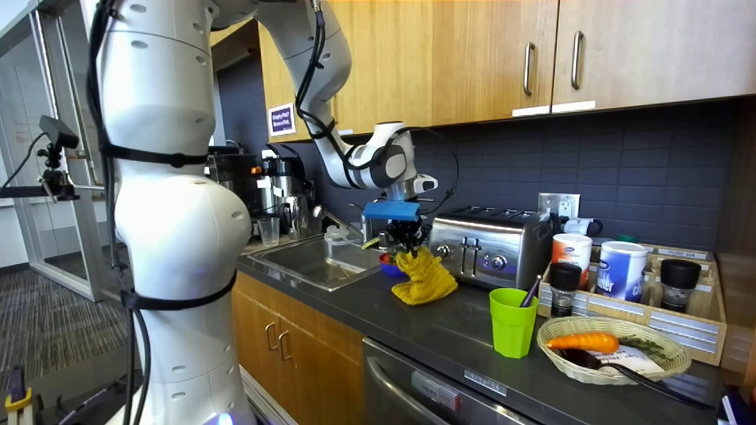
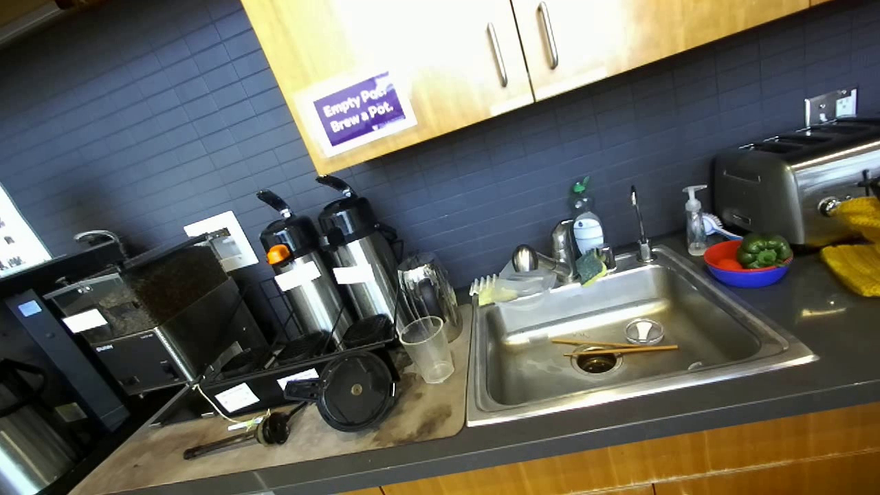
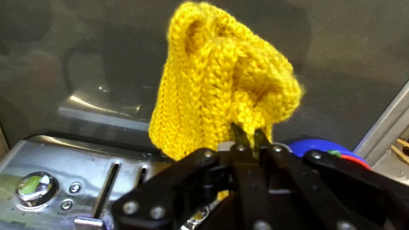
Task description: Unfold the yellow towel on the counter
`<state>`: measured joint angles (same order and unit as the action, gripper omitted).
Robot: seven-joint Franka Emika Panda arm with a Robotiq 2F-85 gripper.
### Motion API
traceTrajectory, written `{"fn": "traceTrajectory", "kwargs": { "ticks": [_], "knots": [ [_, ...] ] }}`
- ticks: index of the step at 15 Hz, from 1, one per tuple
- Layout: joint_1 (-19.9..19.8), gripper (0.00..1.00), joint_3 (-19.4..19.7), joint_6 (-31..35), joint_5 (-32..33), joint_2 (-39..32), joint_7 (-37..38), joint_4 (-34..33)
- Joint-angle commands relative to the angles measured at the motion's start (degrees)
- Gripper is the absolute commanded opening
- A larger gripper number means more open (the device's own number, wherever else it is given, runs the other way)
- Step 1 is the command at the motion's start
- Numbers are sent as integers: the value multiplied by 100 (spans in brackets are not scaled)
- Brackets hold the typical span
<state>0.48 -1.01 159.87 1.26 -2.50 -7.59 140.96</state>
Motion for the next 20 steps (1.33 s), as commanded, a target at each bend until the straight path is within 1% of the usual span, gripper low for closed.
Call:
{"fn": "traceTrajectory", "kwargs": {
  "ticks": [1,7,14,20],
  "knots": [
    [-73,2,138,148,133,98,555,64],
    [-185,2,360,165,169,53,1384,18],
    [-261,2,588,12,546,-10,2260,6],
    [-328,2,737,-129,561,-199,2627,-6]
  ]
}}
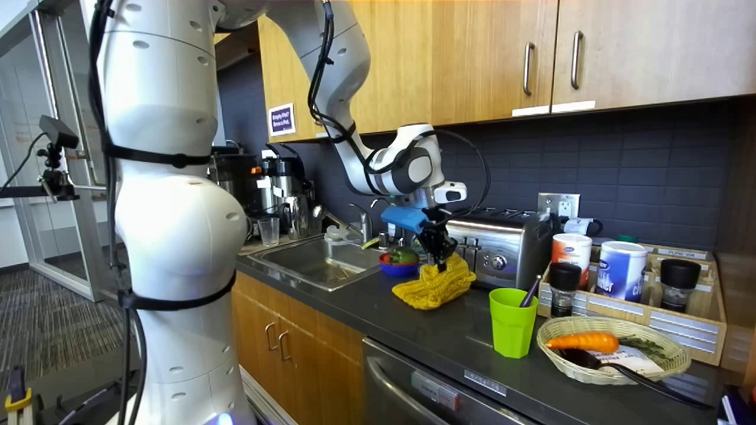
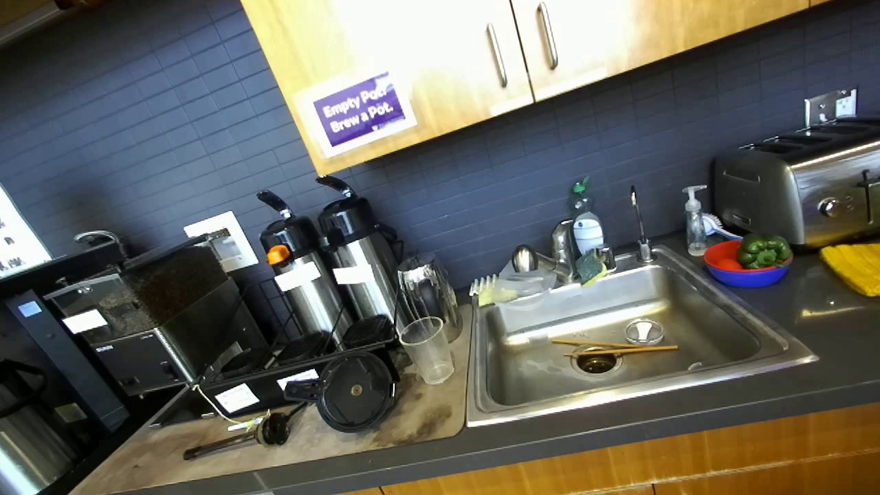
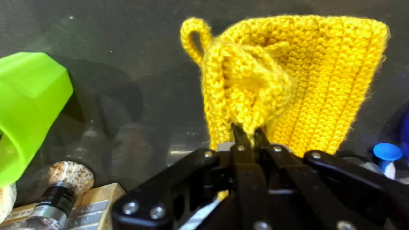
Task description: Unfold the yellow towel on the counter
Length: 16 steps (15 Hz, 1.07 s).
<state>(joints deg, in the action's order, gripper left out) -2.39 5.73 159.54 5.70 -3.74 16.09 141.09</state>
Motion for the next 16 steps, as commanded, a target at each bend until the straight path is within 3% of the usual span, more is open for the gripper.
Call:
{"fn": "traceTrajectory", "kwargs": {
  "ticks": [1,12,13,14,16],
  "knots": [
    [-48,2,97,-126,127,-114,313,-24],
    [-171,2,288,-217,-469,-717,255,-162],
    [-168,32,299,-234,-513,-757,267,-176],
    [-168,33,299,-240,-577,-805,265,-202],
    [-144,43,319,-260,-611,-849,296,-239]
  ]
}}
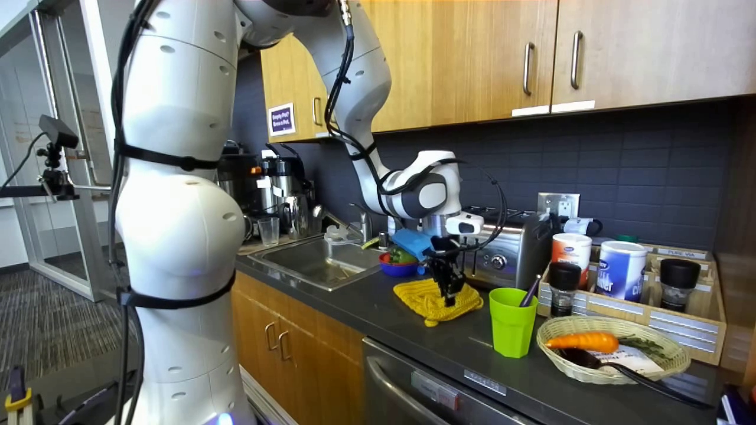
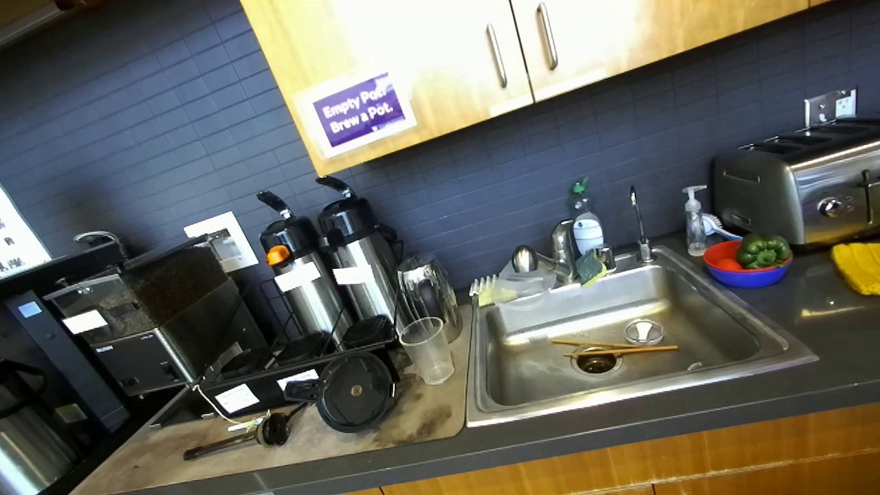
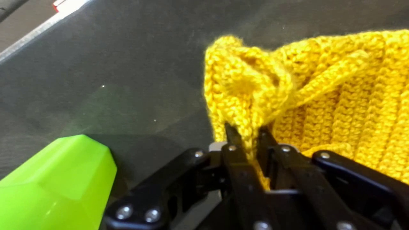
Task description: Unfold the yellow towel on the counter
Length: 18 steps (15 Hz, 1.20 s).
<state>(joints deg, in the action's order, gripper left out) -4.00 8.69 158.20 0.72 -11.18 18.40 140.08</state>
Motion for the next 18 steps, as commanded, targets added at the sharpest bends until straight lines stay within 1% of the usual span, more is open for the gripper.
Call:
{"fn": "traceTrajectory", "kwargs": {
  "ticks": [1,6,8,9,11,13,16,18],
  "knots": [
    [37,49,44,-123,-79,-134,102,-162],
    [98,84,149,-111,55,13,292,-225],
    [135,97,227,-102,174,88,404,-255],
    [149,100,263,-115,230,148,469,-260],
    [155,100,271,-128,264,249,499,-256],
    [139,100,159,-221,193,422,357,-210],
    [115,100,-229,-587,-289,750,-220,-168],
    [170,100,-464,-867,-574,958,-542,-193]
  ]
}}
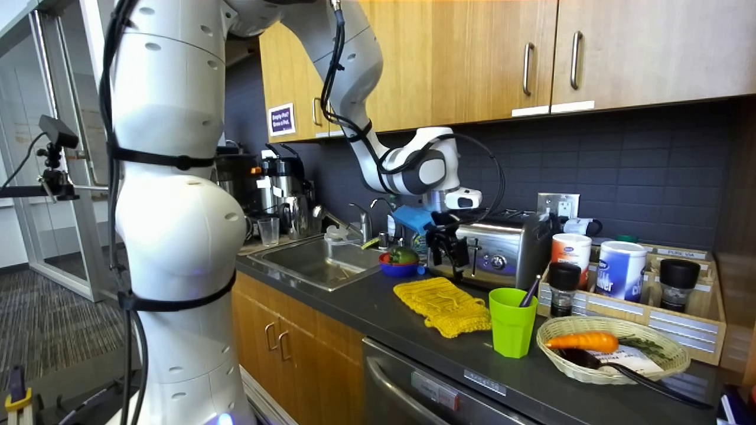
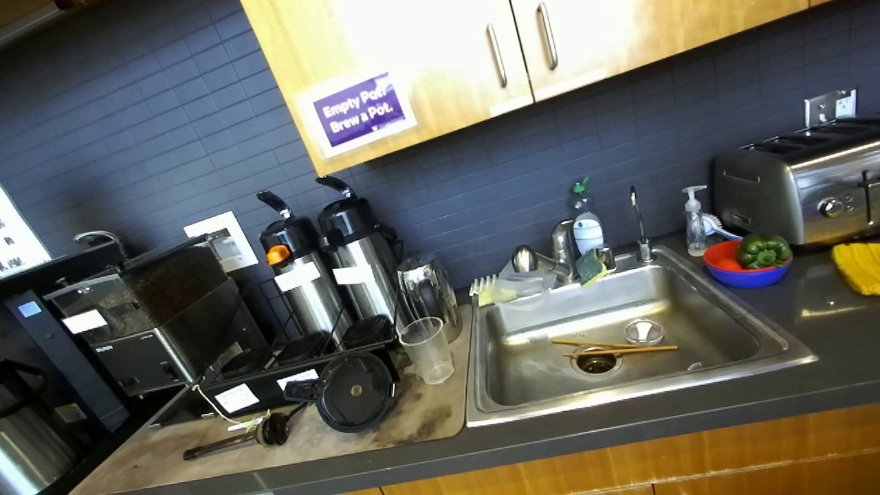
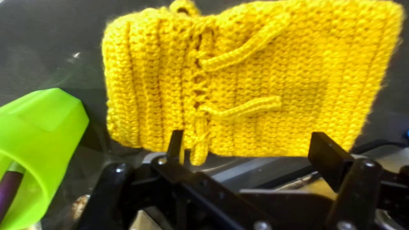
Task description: Unfold the yellow towel on the counter
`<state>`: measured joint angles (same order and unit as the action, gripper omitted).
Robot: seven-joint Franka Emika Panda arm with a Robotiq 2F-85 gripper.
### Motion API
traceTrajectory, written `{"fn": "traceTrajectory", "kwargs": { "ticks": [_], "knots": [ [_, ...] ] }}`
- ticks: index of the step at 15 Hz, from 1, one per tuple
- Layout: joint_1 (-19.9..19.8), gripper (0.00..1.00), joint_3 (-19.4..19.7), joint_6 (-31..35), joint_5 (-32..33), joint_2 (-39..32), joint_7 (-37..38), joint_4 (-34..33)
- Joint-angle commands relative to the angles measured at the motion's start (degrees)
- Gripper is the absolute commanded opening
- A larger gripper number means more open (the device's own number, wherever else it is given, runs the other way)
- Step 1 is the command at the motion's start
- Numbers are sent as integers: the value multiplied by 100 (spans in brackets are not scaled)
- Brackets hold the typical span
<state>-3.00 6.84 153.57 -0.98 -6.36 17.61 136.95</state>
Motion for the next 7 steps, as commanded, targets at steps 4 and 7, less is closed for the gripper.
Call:
{"fn": "traceTrajectory", "kwargs": {
  "ticks": [4,7],
  "knots": [
    [194,100,-607,-937,-1382,717,-1337,12],
    [216,100,-595,-804,-1226,601,-1131,-16]
  ]
}}
